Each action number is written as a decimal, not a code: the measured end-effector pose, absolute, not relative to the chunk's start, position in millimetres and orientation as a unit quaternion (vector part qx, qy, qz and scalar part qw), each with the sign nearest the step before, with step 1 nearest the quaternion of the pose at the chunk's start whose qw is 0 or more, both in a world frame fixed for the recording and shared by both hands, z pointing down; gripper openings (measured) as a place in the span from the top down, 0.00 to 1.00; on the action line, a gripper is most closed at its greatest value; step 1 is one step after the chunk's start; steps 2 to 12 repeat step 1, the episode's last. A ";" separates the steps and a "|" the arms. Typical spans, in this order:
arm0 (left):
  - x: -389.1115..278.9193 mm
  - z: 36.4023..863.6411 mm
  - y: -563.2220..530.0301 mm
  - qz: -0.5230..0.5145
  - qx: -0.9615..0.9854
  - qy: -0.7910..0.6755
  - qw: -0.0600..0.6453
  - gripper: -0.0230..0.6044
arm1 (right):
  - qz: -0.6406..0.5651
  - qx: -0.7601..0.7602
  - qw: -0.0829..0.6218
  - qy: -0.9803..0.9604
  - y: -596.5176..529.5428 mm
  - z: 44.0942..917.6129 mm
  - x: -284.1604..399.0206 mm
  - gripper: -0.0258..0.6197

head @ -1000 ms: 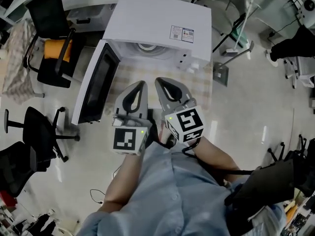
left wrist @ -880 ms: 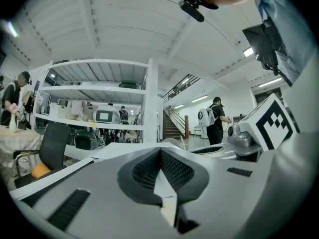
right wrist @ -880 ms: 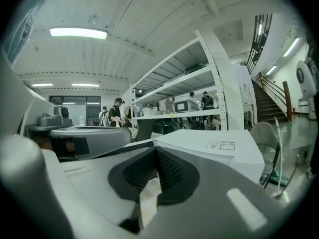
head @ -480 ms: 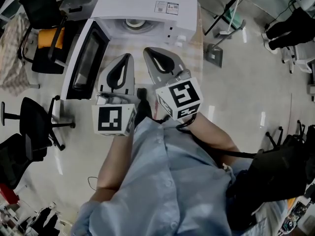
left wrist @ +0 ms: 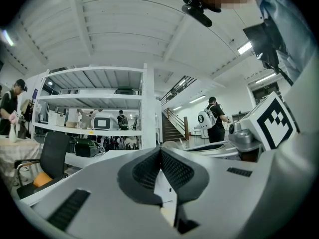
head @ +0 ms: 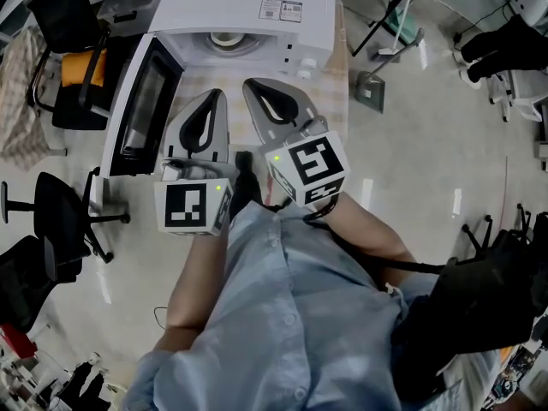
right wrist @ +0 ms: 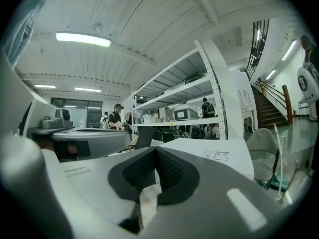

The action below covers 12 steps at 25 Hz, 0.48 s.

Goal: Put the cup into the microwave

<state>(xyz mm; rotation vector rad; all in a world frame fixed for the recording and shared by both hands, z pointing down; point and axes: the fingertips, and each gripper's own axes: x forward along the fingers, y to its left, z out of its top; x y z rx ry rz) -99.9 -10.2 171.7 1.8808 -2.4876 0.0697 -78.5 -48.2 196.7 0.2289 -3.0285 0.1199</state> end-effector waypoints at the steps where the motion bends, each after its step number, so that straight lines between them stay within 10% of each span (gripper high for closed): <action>1: -100.7 170.0 -10.9 0.022 0.603 -0.798 0.011 0.96 | 0.039 0.075 0.051 -0.995 -49.0 195.2 -79.2 0.96; 12: -100.7 170.0 -10.9 0.022 0.603 -0.798 0.011 0.96 | 0.039 0.075 0.051 -0.995 -49.0 195.2 -79.2 0.96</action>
